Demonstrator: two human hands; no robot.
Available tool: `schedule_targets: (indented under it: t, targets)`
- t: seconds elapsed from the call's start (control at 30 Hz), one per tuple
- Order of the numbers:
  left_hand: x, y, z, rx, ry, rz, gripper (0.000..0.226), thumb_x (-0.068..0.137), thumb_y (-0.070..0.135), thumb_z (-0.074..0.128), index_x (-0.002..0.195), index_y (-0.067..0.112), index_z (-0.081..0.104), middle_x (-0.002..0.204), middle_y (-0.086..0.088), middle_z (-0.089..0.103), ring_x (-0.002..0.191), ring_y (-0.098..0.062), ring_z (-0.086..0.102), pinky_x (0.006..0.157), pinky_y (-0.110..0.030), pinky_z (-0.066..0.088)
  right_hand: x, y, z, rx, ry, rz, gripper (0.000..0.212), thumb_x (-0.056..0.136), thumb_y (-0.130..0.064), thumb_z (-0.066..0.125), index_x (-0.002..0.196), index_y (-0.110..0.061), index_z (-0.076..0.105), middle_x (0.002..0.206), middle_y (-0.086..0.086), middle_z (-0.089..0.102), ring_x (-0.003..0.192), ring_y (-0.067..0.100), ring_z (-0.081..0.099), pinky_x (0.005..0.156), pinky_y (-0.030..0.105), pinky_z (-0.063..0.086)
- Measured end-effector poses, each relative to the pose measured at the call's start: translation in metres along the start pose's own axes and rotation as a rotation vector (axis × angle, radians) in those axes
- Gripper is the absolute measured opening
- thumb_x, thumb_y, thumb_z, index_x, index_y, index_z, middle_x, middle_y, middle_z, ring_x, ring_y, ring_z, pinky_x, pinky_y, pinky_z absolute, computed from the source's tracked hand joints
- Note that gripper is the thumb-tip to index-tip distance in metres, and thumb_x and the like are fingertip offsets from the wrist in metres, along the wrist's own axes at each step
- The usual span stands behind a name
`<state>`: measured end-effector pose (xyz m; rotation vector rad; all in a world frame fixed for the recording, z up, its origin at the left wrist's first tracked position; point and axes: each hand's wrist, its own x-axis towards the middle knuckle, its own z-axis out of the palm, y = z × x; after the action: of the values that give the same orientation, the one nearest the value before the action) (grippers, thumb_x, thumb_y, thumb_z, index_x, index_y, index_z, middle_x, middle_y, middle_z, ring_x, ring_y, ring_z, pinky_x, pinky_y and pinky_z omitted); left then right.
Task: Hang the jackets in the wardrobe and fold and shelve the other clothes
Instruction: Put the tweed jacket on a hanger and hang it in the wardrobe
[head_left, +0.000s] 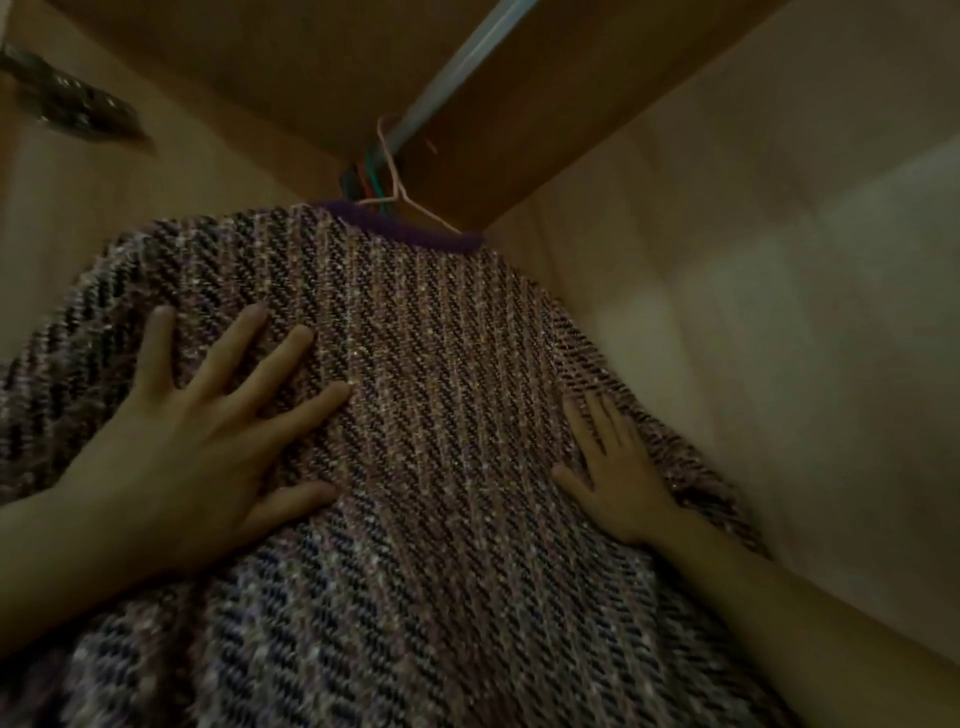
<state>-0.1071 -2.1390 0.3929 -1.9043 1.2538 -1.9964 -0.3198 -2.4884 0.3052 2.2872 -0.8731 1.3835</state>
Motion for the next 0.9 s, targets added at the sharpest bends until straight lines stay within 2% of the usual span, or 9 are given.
schedule_targets:
  t: [0.1, 0.17, 0.23, 0.37, 0.5, 0.6, 0.67, 0.8, 0.9]
  targets:
    - [-0.017, 0.008, -0.019, 0.015, 0.005, 0.016, 0.082, 0.083, 0.081, 0.026, 0.149, 0.034, 0.038, 0.16, -0.016, 0.027, 0.147, -0.043, 0.019, 0.109, -0.076, 0.006, -0.021, -0.008, 0.004, -0.003, -0.004, 0.049, 0.084, 0.081, -0.083, -0.008, 0.149, -0.037, -0.026, 0.16, 0.002, -0.028, 0.148, 0.023, -0.025, 0.12, 0.051, -0.008]
    - [-0.033, 0.019, -0.031, -0.015, -0.001, 0.032, 0.083, 0.082, 0.084, 0.025, 0.147, 0.035, 0.042, 0.157, -0.015, 0.033, 0.145, -0.044, 0.026, 0.106, -0.078, 0.011, -0.042, -0.012, 0.004, -0.025, 0.008, 0.113, 0.083, 0.08, -0.085, -0.002, 0.149, -0.042, -0.023, 0.159, -0.002, -0.031, 0.147, 0.025, -0.026, 0.116, 0.051, -0.02]
    - [-0.055, 0.033, -0.044, -0.057, 0.008, 0.038, 0.086, 0.08, 0.087, 0.028, 0.147, 0.036, 0.042, 0.157, -0.015, 0.035, 0.143, -0.044, 0.029, 0.104, -0.079, 0.014, -0.064, -0.017, 0.007, -0.029, 0.026, 0.189, 0.082, 0.081, -0.085, 0.004, 0.149, -0.046, -0.019, 0.158, -0.001, -0.032, 0.146, 0.027, -0.027, 0.111, 0.051, -0.026]
    - [-0.096, 0.047, -0.045, -0.104, -0.038, 0.046, 0.092, 0.075, 0.09, 0.033, 0.149, 0.037, 0.037, 0.159, -0.016, 0.03, 0.146, -0.045, 0.022, 0.101, -0.081, 0.012, -0.083, -0.027, 0.023, 0.038, -0.029, 0.235, 0.092, 0.074, -0.092, 0.002, 0.15, -0.044, -0.018, 0.159, 0.004, -0.03, 0.148, 0.029, -0.023, 0.116, 0.055, -0.017]
    - [-0.102, 0.041, -0.036, -0.067, -0.152, 0.071, 0.094, 0.072, 0.087, 0.034, 0.15, 0.034, 0.038, 0.16, -0.017, 0.025, 0.148, -0.045, 0.014, 0.102, -0.081, 0.01, -0.075, -0.029, 0.025, 0.099, -0.254, 0.15, 0.114, 0.054, -0.103, 0.005, 0.147, -0.044, -0.026, 0.154, 0.005, -0.04, 0.145, 0.027, -0.031, 0.117, 0.055, -0.015]
    - [-0.102, 0.051, -0.044, -0.081, -0.158, 0.045, 0.092, 0.068, 0.081, 0.043, 0.146, 0.03, 0.046, 0.158, -0.02, 0.03, 0.147, -0.046, 0.018, 0.105, -0.079, 0.009, -0.078, -0.033, 0.006, 0.093, -0.326, 0.133, 0.131, 0.04, -0.107, 0.008, 0.148, -0.041, -0.024, 0.154, 0.009, -0.039, 0.145, 0.029, -0.03, 0.116, 0.057, -0.014]
    - [-0.106, 0.058, -0.052, -0.089, -0.162, 0.029, 0.089, 0.067, 0.074, 0.049, 0.143, 0.027, 0.05, 0.155, -0.022, 0.034, 0.145, -0.047, 0.023, 0.106, -0.078, 0.009, -0.093, -0.035, -0.006, 0.13, -0.336, 0.131, 0.134, 0.037, -0.108, 0.01, 0.149, -0.042, -0.022, 0.154, 0.007, -0.039, 0.145, 0.029, -0.03, 0.116, 0.059, -0.013]
    - [-0.117, 0.07, -0.069, -0.148, -0.161, 0.019, 0.081, 0.069, 0.061, 0.053, 0.139, 0.02, 0.056, 0.151, -0.024, 0.039, 0.141, -0.049, 0.03, 0.107, -0.078, 0.01, -0.134, -0.043, -0.025, 0.148, -0.289, 0.069, 0.116, 0.058, -0.099, 0.028, 0.15, -0.044, -0.017, 0.156, 0.002, -0.036, 0.146, 0.028, -0.027, 0.117, 0.057, -0.01]
    - [-0.141, 0.092, -0.083, -0.233, -0.147, 0.089, 0.08, 0.073, 0.063, 0.046, 0.139, 0.018, 0.056, 0.153, -0.019, 0.038, 0.141, -0.045, 0.033, 0.107, -0.076, 0.017, -0.162, -0.048, -0.025, 0.075, -0.245, -0.034, 0.104, 0.074, -0.088, 0.039, 0.15, -0.044, -0.017, 0.156, 0.002, -0.037, 0.142, 0.028, -0.028, 0.115, 0.055, -0.013]
